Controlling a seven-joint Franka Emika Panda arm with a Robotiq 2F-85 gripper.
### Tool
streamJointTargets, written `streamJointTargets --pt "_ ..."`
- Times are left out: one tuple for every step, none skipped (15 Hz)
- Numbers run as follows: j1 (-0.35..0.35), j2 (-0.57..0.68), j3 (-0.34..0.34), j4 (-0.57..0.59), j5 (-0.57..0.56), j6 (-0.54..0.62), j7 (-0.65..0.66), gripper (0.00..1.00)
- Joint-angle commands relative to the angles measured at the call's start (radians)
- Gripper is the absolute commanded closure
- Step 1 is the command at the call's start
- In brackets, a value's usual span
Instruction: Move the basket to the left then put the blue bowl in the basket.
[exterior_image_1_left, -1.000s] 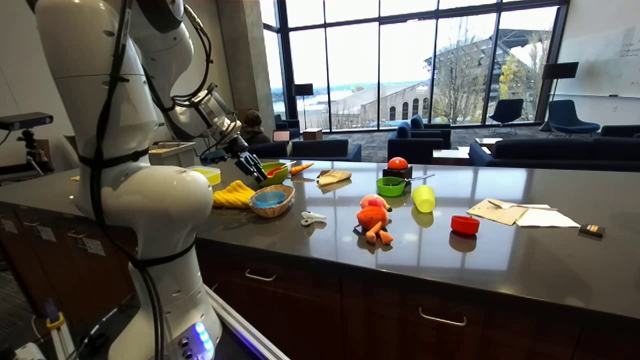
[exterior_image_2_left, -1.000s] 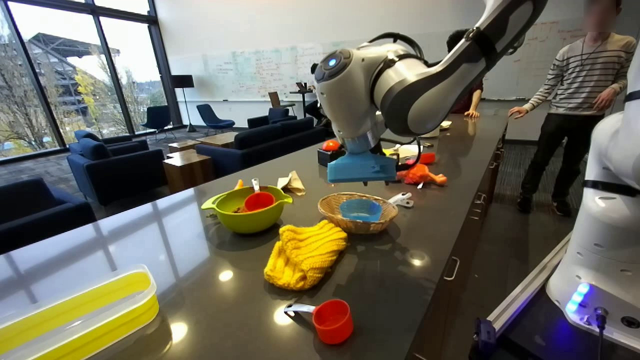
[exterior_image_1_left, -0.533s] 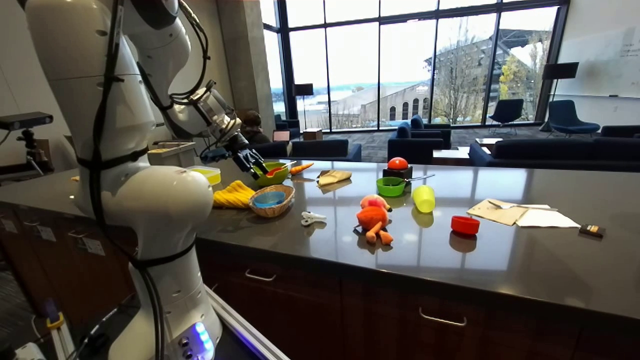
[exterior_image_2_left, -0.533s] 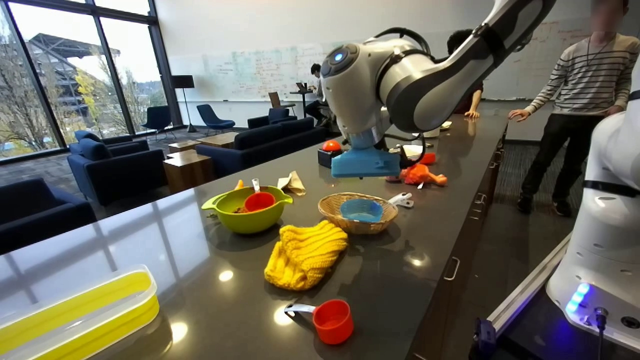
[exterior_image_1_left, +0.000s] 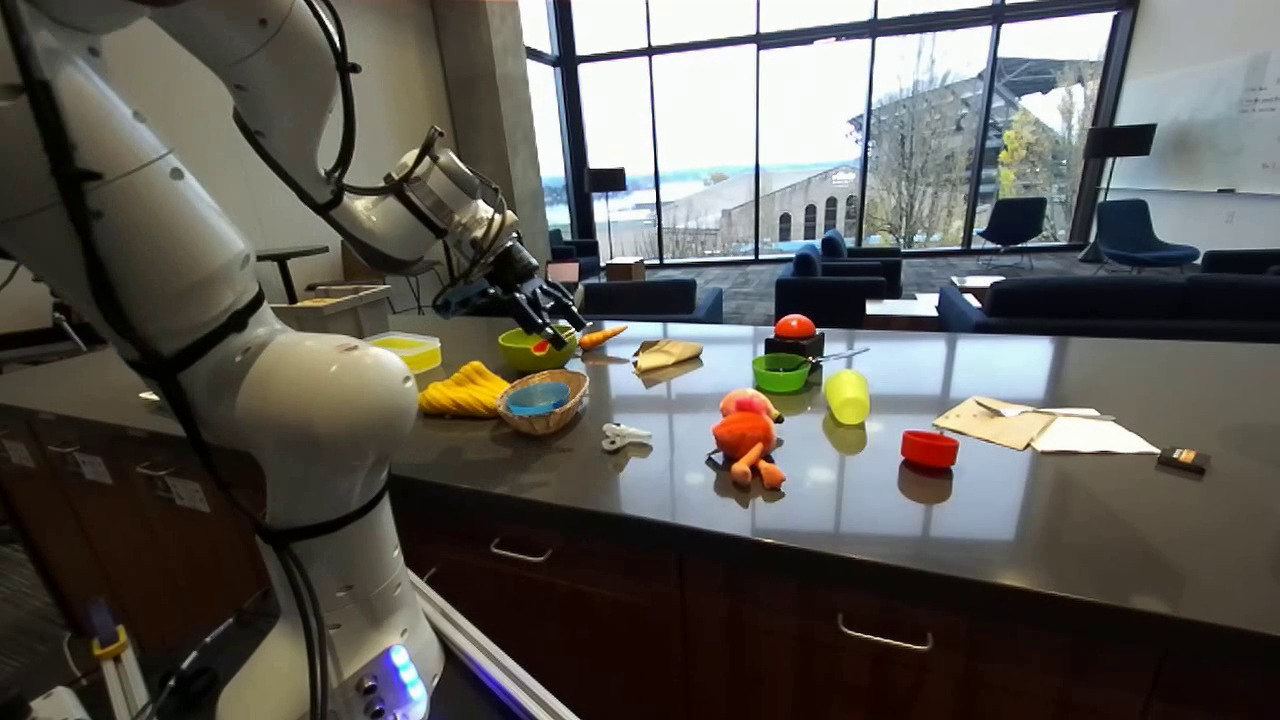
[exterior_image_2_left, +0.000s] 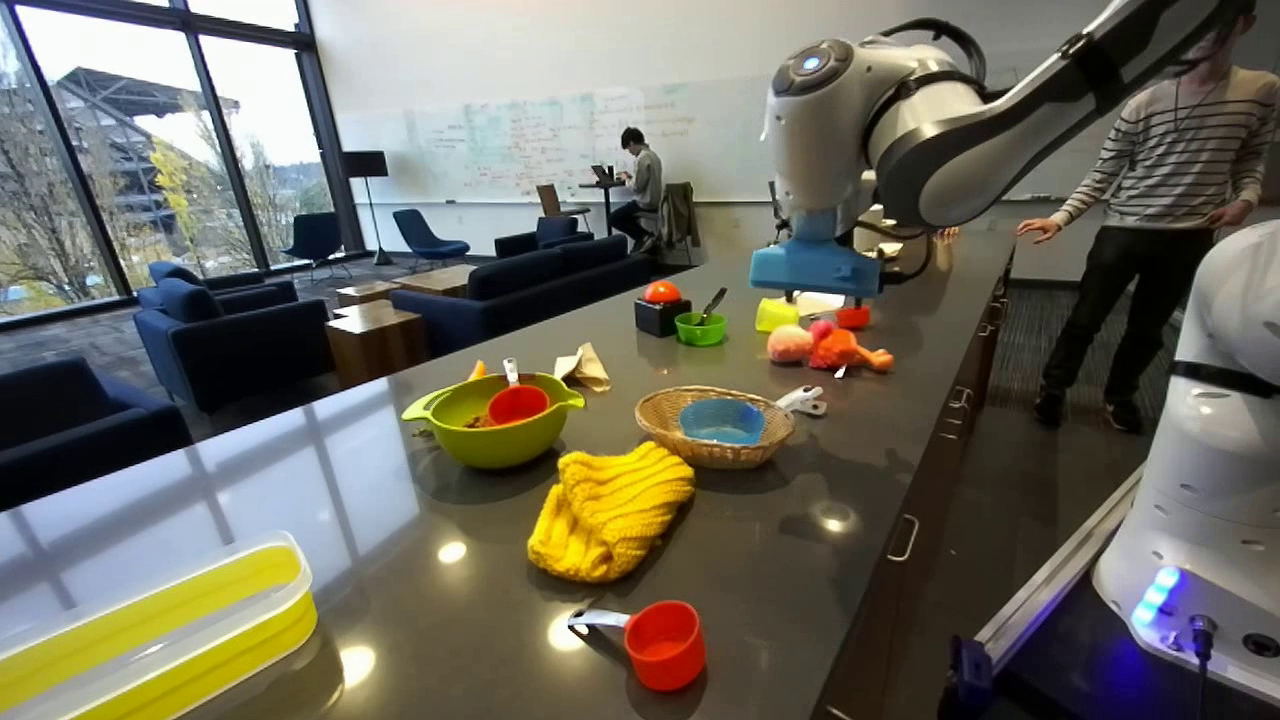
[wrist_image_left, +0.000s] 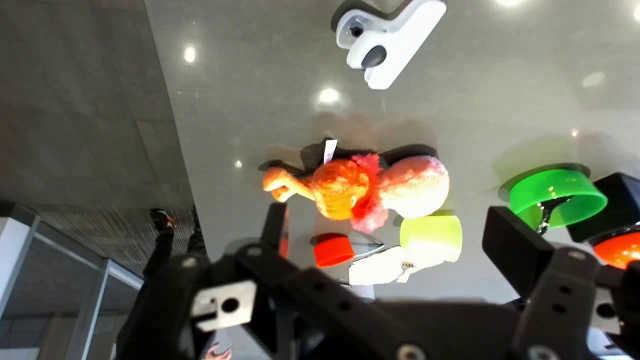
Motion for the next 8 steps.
streamJointTargets --pt "-0.132 -0.114 -0.135 -0.099 -0.007 0.178 -0.127 0.00" --pt "-0.179 -0.117 -0.179 -0.104 -0.003 0.227 -0.179 0.00" --pt "-0.228 -0.107 -0.225 -0.092 0.010 0.271 -0.247 0.00" --pt "-0.271 -0.088 -0.270 -0.076 0.025 0.314 -0.318 0.00" --pt "-0.317 -0.059 -0.307 -0.053 0.034 0.357 -0.382 0.00" --pt "-0.352 -0.028 -0.349 -0.026 0.063 0.397 -0.467 0.00" --pt "-0.361 0.008 -0.410 0.004 0.102 0.443 -0.559 0.00" --pt "-0.329 0.046 -0.496 0.040 0.117 0.470 -0.632 0.00"
